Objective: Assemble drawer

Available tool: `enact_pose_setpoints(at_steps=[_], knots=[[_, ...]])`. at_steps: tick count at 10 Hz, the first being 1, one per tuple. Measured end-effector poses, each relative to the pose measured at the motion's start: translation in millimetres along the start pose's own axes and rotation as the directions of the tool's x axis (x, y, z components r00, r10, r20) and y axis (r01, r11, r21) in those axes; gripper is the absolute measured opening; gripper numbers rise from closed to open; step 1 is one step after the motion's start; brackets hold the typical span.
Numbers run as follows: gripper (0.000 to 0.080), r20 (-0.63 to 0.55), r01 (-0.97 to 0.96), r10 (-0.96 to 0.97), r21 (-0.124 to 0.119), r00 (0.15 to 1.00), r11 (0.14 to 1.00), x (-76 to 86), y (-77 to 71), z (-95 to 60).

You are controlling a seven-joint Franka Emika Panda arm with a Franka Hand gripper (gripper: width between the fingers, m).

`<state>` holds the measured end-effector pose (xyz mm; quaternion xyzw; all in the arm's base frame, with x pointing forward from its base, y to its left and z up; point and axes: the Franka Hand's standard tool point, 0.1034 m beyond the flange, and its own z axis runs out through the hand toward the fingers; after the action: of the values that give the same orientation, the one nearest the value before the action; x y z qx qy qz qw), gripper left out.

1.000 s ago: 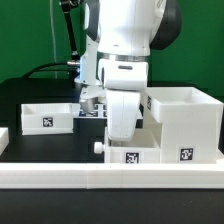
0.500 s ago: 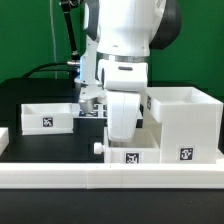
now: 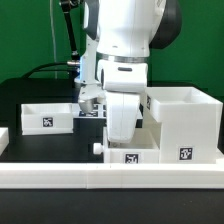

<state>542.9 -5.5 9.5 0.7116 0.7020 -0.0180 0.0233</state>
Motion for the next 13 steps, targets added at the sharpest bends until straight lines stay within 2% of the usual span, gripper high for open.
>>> enact_pose_setpoints(at_steps=[8, 11, 13], knots=[[0.0042, 0.014, 0.021, -0.021, -0.007, 1.0, 1.0, 3.4, 0.3, 0.1], [0.0044, 0.028, 0.003, -0.003, 0.009, 1.0, 1.0, 2.2, 0.5, 0.2], [0.0044, 0.028, 0.001, -0.001, 0.008, 1.0, 1.0, 1.0, 0.4, 0.4]])
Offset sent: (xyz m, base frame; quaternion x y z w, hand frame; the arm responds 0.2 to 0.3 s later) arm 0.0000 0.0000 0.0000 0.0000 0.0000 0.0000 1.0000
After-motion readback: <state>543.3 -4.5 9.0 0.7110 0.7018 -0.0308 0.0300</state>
